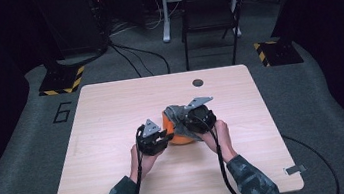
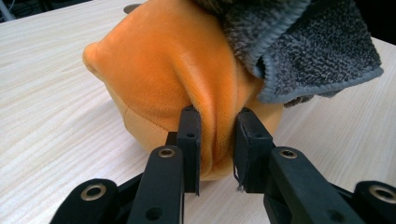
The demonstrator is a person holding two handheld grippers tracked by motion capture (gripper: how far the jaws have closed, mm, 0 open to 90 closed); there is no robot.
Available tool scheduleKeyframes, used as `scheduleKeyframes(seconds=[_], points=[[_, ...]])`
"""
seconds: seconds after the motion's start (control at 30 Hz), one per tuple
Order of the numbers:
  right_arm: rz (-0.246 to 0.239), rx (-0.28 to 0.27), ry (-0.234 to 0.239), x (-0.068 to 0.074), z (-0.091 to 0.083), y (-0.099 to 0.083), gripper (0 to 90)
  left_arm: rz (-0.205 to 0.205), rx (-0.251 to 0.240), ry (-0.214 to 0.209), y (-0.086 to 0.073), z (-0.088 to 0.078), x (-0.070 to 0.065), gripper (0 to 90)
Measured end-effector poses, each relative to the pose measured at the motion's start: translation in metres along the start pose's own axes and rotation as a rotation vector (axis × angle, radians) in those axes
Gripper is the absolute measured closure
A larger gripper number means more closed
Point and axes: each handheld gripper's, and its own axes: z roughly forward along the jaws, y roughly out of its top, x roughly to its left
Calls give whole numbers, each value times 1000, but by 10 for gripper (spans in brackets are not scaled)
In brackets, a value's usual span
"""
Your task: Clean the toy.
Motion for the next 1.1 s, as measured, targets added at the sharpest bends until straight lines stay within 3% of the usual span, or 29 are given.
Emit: scheduleKeyframes(seconds=[0.03,0.37,0.7,0.83,0.93,1.1], points=[[26,3,-9,1,0,0,752,0,1,0,0,0,0,742],[58,45,-1,-17,1,-8,751,-6,2,-4,-1,0,1,741],[116,96,-37,-37,8,-22,750,-1,9,-12,-1,0,3,737],[110,151,-82,-42,14,-27,751,-13,0,-7,-1,1,3,736],[157,163,-52,-53,20,-35,751,-12,0,-8,-1,1,3,734],[189,241,-66,-62,35,-50,751,-12,-3,-9,-1,1,3,733]])
